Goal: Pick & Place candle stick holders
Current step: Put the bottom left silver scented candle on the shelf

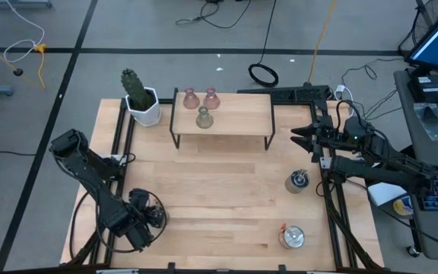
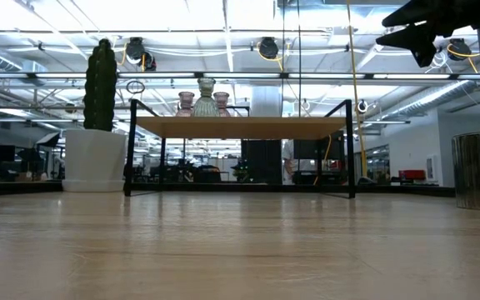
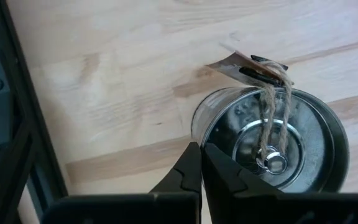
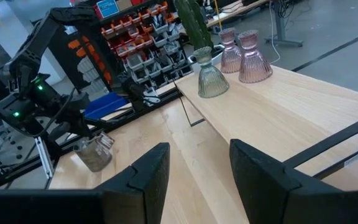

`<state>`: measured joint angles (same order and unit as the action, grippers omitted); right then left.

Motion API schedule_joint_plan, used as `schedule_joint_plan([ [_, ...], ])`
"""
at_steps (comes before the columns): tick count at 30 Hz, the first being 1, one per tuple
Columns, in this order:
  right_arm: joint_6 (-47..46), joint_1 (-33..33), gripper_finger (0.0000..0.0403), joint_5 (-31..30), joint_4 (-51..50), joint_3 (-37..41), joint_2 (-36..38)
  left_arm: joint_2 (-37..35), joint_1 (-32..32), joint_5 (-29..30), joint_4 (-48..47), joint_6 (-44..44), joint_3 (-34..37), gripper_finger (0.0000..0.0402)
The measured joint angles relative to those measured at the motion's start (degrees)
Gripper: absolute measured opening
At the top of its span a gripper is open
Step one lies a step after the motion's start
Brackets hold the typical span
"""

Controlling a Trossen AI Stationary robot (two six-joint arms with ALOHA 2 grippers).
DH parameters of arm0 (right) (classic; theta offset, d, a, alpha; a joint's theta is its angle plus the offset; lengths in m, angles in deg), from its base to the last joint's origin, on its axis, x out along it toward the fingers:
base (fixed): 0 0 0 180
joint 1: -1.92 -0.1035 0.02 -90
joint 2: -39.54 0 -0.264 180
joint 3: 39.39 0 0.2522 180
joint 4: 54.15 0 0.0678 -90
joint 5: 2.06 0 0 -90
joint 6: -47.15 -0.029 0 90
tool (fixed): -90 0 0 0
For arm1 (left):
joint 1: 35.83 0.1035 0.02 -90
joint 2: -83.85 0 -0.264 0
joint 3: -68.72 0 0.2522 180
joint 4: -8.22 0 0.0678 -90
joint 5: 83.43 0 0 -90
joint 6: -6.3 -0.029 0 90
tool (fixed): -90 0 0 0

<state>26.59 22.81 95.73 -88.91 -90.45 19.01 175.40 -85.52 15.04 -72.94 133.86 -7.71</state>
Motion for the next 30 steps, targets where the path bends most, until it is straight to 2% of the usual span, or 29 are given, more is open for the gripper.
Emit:
schedule_joint_plan([
  [11, 0.02, 0.01, 0.016, 0.0, 1.56, 0.0, 0.0, -5.81, 0.04, 0.68, -0.25, -1.81, 0.21, 0.0],
  [18, 0.16, 0.0, 0.016, 0.0, 1.49, 0.0, 0.02, -6.12, 0.02, 0.69, -0.93, -1.87, 0.11, 0.0],
  [27, -1.52, 0.01, 0.016, 0.12, 4.67, 0.0, -1.21, -6.23, 1.85, 3.74, 0.0, -3.59, 0.0, 0.0],
  [30, -2.53, 0.01, 0.016, 3.19, 7.98, 0.34, -3.19, -6.23, 3.83, 3.86, 0.76, -6.74, -0.07, 0.0],
])
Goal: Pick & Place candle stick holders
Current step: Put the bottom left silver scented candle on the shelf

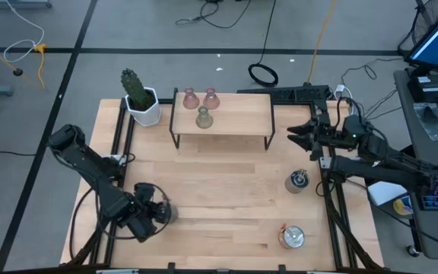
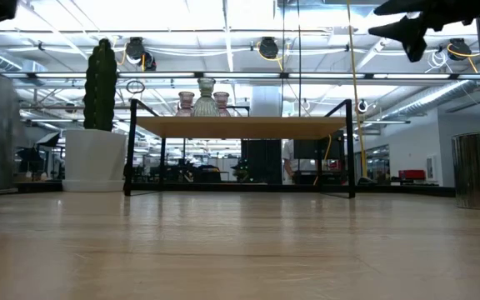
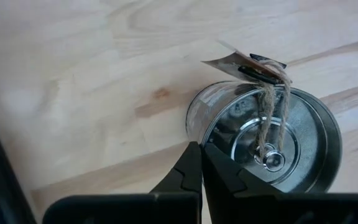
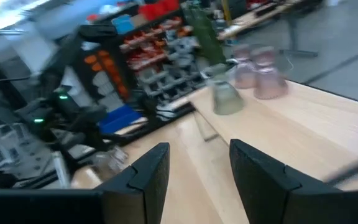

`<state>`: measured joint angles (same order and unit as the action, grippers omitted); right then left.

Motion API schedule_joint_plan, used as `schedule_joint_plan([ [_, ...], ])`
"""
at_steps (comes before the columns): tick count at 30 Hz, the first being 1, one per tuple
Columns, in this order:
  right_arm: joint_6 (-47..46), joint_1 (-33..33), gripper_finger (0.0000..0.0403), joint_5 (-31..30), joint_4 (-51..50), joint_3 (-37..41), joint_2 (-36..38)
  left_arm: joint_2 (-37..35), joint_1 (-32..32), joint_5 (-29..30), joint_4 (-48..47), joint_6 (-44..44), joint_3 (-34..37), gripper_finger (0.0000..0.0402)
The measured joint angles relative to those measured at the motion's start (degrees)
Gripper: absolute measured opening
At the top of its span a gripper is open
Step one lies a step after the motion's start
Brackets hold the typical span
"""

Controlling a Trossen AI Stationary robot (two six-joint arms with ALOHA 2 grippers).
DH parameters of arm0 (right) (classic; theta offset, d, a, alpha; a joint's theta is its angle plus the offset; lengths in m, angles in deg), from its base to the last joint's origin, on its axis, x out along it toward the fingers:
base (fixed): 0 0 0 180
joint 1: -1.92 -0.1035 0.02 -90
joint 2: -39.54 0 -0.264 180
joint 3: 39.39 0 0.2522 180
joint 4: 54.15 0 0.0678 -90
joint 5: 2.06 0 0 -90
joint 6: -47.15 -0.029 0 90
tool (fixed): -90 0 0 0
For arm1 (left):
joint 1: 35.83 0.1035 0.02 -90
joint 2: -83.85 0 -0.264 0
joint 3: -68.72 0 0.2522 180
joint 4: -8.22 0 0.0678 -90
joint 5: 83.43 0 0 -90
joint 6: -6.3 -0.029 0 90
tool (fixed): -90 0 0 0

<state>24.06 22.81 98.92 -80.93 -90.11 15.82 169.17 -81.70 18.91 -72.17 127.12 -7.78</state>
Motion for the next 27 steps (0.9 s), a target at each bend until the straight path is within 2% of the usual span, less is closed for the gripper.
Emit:
schedule_joint_plan([
  [4, -4.01, -0.01, 0.016, 8.77, 11.8, 3.85, -3.56, -0.04, 3.19, 0.22, 0.77, -5.17, -0.04, 0.0],
  [9, -6.34, -1.14, 0.016, 22.23, 35.01, 11.79, -10.17, -0.07, 7.06, 0.31, 1.99, -11.19, -0.04, 0.0],
  [12, -6.05, -4.45, 0.016, 23.18, 45.41, 13.8, -14.28, -0.09, 9.15, 0.31, 4.33, -14.91, -0.04, 0.0],
  [14, -4.24, -6.93, 0.016, 21.78, 48.38, 13.78, -16.5, -0.09, 10.34, 0.35, 5.99, -16.98, -0.07, 0.0],
  [17, 0.31, -10.93, 0.0155, 18.94, 48.65, 12.78, -19.56, -0.11, 12.1, 0.31, 8.43, -19.91, -0.09, 0.0],
  [25, 9.08, -18.9, 0.0132, 18.71, 47.81, 6.7, -26.39, -0.11, 15.82, 0.15, 14.55, -26.64, -0.11, 0.0],
  [27, 11.37, -20.28, 0.0131, 17.08, 45.67, 4.53, -27.85, -0.11, 16.55, 0.07, 15.86, -27.77, -0.11, 0.0],
])
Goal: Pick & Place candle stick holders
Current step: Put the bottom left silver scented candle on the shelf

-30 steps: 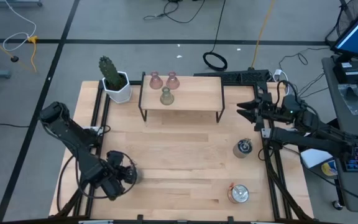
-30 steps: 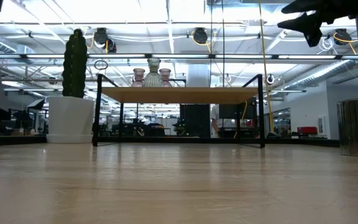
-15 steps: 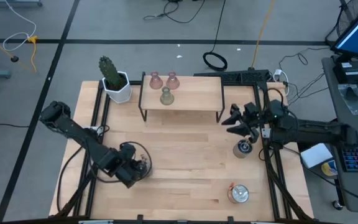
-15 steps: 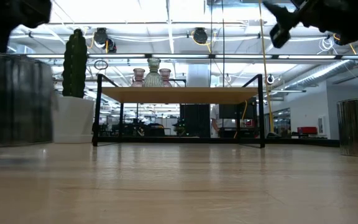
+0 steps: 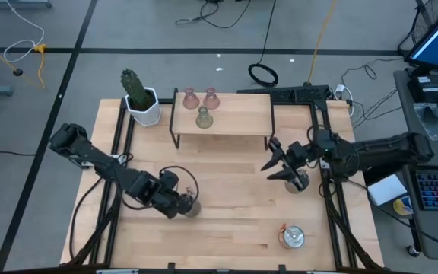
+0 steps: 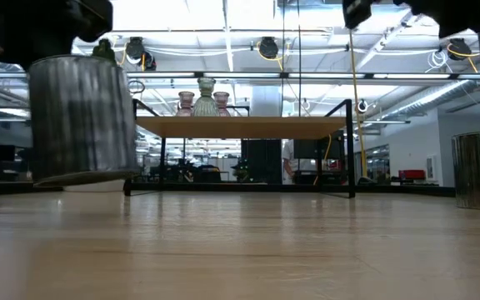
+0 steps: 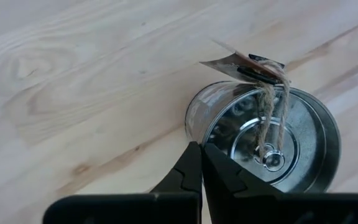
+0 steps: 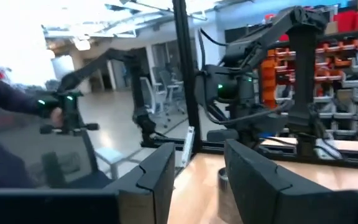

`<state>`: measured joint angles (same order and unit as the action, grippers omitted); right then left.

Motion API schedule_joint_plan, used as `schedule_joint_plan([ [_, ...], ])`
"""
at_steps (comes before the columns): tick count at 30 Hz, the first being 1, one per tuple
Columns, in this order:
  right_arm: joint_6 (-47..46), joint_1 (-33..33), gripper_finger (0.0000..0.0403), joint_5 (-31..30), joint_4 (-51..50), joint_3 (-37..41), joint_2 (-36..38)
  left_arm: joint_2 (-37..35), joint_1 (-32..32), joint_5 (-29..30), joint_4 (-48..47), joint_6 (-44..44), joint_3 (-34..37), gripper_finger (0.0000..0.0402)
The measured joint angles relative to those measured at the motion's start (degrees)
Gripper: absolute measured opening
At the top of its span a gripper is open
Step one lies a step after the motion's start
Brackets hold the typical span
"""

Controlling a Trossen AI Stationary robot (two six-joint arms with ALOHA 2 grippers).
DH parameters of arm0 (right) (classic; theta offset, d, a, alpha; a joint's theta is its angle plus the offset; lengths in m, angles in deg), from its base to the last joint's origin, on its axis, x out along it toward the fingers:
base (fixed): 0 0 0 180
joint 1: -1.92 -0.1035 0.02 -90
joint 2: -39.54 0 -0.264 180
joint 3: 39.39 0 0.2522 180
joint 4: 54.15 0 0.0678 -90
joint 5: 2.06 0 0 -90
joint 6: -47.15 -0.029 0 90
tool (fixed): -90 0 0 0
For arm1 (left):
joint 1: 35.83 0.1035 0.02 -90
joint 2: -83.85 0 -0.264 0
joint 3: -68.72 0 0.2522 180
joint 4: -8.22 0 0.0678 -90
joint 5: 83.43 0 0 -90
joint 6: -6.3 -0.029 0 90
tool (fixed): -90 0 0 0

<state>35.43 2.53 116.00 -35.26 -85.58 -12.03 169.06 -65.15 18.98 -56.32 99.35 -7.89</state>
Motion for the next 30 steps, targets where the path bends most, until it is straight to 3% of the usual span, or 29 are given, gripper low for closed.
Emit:
schedule_joint_plan([
  [4, 5.9, -2.43, 0.0145, -5.49, -8.44, -5.24, -3.11, 0.0, 1.18, -0.37, 1.6, -2.1, 0.0, 0.0],
  [10, 16.38, -5.84, 0.0203, -13.83, -18.1, -12.65, -8.72, -0.02, 2.53, -0.88, 1.56, -3.49, 0.0, 0.0],
  [20, 23.24, -9.82, 0.0315, -25.02, -22.38, -19.4, -19.55, -0.02, 5.64, -0.88, 1.57, -6.8, -0.07, 0.0],
  [25, 22.94, -9.74, 0.0351, -25.1, -25.72, -21.98, -24.41, -0.02, 7.71, -0.44, 1.43, -11.38, -2.55, 0.0],
  [30, 22.94, -9.74, 0.0356, -25.26, -28.29, -24.04, -28.26, -0.04, 9.79, 0.89, 1.32, -15.56, -5.46, 0.0],
])
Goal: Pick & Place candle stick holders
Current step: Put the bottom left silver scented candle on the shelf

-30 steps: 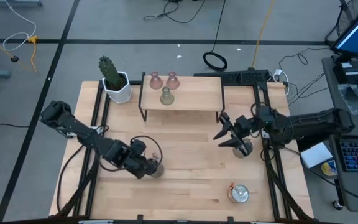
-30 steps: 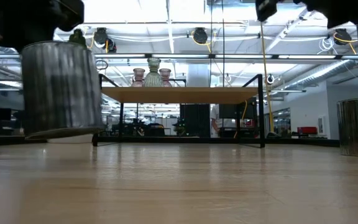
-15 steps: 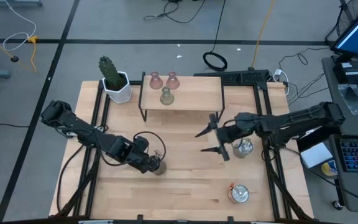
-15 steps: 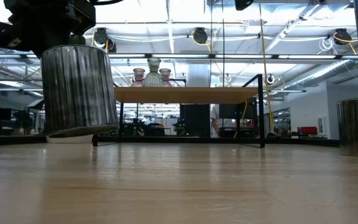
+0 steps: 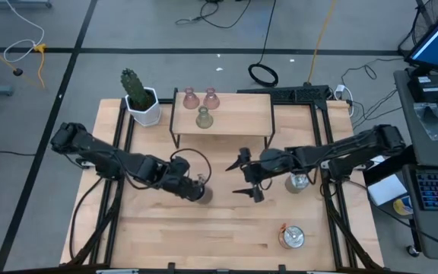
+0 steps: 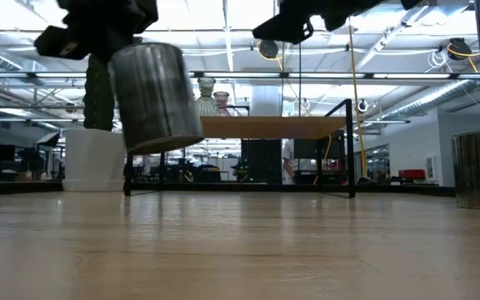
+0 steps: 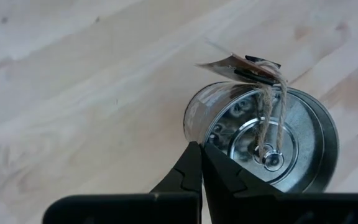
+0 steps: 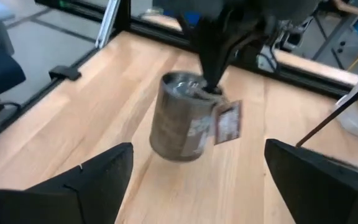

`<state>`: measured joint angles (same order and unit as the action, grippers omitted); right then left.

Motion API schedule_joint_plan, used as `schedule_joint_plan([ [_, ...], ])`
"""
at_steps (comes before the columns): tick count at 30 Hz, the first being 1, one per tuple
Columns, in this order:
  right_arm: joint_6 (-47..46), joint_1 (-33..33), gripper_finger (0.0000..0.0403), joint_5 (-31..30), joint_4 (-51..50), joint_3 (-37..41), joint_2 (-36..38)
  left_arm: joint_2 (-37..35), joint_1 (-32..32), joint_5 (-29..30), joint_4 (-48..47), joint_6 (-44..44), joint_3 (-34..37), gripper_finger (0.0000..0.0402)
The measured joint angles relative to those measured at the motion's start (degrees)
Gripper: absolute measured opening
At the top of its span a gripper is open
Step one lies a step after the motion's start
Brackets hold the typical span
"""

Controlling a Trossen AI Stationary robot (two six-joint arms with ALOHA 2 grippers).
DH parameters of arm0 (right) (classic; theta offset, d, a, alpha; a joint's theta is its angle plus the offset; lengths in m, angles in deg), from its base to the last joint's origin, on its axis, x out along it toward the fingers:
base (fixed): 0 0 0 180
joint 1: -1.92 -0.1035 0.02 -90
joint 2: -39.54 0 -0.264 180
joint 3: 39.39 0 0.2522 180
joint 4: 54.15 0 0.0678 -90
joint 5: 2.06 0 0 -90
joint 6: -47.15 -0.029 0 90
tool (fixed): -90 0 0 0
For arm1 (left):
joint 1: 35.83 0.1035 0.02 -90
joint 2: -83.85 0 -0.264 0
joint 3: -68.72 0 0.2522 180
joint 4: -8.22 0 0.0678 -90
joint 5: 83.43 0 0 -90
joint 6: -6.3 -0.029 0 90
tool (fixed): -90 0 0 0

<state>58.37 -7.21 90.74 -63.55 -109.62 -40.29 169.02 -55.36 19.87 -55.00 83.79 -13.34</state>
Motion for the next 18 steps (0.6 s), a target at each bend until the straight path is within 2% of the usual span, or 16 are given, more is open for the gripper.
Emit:
schedule_joint_plan([
  [8, -0.17, 0.0, 0.0357, -1.32, 1.61, -0.17, -0.04, 0.0, 1.31, 0.76, -0.04, -3.62, -2.49, 0.0],
  [14, -10.12, 0.0, 0.0357, -1.28, 1.32, -0.17, 0.67, 0.0, 1.46, 0.89, 0.0, -3.89, -2.72, 0.0],
  [18, -11.61, 0.03, 0.0357, -1.28, 1.19, -0.15, 0.65, 0.0, 1.46, 0.89, 0.1, -3.96, -2.72, 0.0],
])
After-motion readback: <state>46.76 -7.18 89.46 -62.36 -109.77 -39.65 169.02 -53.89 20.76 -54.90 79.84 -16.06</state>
